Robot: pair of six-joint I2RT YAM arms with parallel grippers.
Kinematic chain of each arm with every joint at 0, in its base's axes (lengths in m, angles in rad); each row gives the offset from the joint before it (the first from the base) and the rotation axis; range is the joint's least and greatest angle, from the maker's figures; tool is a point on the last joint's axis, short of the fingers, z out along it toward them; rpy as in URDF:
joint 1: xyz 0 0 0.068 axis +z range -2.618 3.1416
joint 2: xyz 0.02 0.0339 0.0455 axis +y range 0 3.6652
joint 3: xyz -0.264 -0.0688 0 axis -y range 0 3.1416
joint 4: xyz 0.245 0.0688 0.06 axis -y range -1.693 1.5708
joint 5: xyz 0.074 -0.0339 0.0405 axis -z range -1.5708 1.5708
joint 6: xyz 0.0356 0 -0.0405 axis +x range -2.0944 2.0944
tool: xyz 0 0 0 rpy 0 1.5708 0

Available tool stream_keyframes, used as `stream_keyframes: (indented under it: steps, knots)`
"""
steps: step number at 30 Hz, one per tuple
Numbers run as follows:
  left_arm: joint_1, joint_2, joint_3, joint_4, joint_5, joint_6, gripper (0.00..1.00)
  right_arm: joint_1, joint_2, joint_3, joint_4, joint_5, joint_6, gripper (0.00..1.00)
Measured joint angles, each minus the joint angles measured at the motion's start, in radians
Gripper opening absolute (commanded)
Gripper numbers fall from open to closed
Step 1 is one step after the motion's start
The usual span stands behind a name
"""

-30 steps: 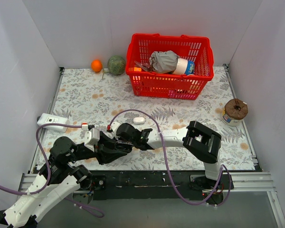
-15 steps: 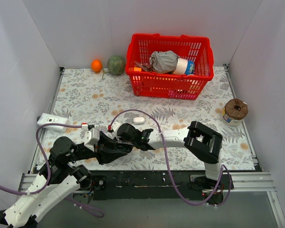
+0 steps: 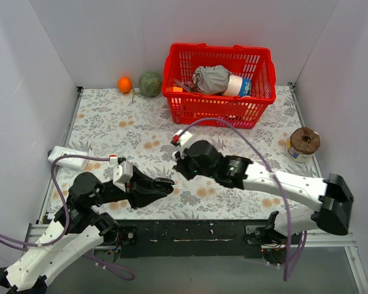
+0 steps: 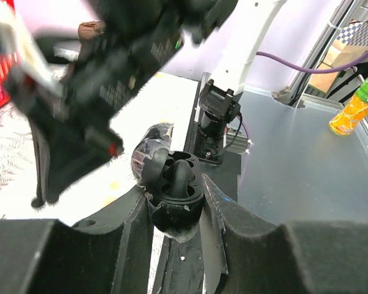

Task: Insert the wireless bluetooth earbuds into the charging case
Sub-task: Pick up the earbud from the center of the board, then place the earbud in the charging case.

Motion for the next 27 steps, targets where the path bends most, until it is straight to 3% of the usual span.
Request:
stream_keyframes:
  steps: [5,9,16,23,27]
  knots:
    - [0.0,0.063,0.0,0.068,0.007,0.007,0.0,-0.061,-0.207,0.046,-0.159,0.121,-0.039,0.01]
    - [0.0,0.15,-0.005,0.152,0.034,0.015,0.0,-0.059,-0.338,0.109,-0.236,0.102,-0.106,0.01]
    - [0.0,0.324,-0.012,0.292,0.137,0.021,0.0,-0.054,-0.528,0.153,-0.327,-0.164,-0.221,0.01]
    - [0.0,0.465,-0.005,0.371,0.22,0.005,0.0,-0.053,-0.574,0.152,-0.402,-0.412,-0.27,0.01]
    - [0.0,0.494,0.013,0.388,0.237,-0.005,0.0,-0.053,-0.576,0.13,-0.404,-0.47,-0.275,0.01]
